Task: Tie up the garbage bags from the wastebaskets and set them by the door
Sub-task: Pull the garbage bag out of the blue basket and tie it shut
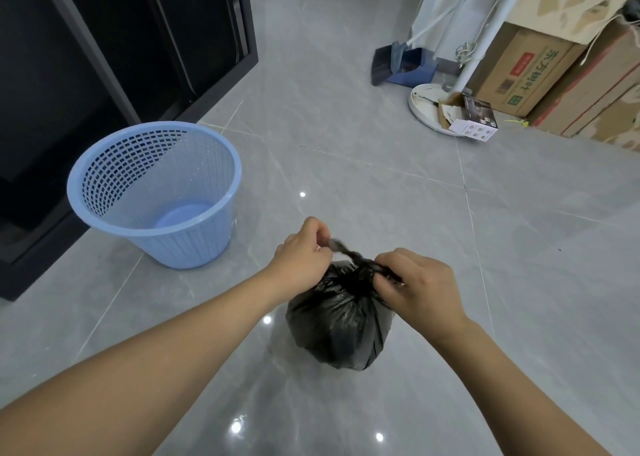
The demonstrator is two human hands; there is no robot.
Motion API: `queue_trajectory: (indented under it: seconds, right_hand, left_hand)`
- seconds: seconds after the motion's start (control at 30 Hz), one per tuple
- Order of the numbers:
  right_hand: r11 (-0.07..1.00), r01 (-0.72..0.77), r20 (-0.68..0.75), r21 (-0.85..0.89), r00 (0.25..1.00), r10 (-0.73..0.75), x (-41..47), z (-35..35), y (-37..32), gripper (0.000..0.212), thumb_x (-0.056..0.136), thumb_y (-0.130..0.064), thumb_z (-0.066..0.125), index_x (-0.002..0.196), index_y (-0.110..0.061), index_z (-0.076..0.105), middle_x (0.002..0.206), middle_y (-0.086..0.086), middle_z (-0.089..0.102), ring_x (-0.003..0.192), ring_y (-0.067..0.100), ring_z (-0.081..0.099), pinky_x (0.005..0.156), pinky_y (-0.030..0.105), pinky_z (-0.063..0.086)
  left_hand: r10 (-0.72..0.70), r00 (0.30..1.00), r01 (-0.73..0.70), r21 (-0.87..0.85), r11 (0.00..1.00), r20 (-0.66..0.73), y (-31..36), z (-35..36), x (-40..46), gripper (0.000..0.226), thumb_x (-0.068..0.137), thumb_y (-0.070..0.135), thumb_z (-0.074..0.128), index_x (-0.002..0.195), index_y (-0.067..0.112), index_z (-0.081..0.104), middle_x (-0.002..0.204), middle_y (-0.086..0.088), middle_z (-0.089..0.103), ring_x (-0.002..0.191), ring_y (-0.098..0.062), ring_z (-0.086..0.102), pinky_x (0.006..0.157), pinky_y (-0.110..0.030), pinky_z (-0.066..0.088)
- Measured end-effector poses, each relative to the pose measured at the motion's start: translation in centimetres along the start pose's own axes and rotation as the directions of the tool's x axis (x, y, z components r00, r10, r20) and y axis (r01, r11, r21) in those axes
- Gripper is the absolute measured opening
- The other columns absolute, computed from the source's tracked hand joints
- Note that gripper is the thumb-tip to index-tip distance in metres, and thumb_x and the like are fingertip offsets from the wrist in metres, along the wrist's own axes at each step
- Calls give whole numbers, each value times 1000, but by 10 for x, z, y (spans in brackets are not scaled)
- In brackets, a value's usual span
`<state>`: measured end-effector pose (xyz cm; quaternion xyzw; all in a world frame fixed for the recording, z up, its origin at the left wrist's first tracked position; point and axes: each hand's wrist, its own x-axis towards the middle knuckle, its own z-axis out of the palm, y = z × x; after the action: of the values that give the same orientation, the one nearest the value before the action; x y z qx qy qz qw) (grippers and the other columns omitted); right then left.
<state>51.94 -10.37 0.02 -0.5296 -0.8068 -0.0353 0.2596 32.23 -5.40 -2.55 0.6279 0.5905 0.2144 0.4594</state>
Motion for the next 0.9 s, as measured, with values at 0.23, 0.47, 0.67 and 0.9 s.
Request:
queue_trajectory:
  seconds: [0.23,0.47,0.67,0.9]
  right_hand:
    - [625,-683,503,379,719,480,11,6,2,16,76,-10,63,63,-10,54,75,-6,64,50,4,47,54,23,40]
    - [262,-909,760,326,416,499,19,3,5,12,83,-7,60,94,-9,56,47,0,43,41,15,34,36,20,21]
    - [258,-948,862,187,285,420,21,-4,13,19,81,-12,61,68,-10,48,54,3,33,44,13,26,45,26,15]
    - [-107,-967,933,231,189,306,14,0,26,18,84,-20,59,85,-3,58,69,8,52,44,12,36,36,19,16]
  left_hand:
    - [41,982,-83,224,971,183,-13,8,-32,62,67,63,60,118,38,35,124,13,34,118,-12,29,99,-31,26]
    - [62,985,-135,483,865,164,-31,33,-25,34,86,53,52,113,32,49,117,9,42,116,-18,35,99,-32,25]
    - [76,991,-123,555,822,107,-34,36,-16,23,98,34,37,107,27,57,116,3,53,111,-23,44,100,-37,29]
    - [79,992,-117,486,866,97,-40,32,-18,24,91,21,39,108,28,54,114,7,51,110,-18,42,100,-33,26]
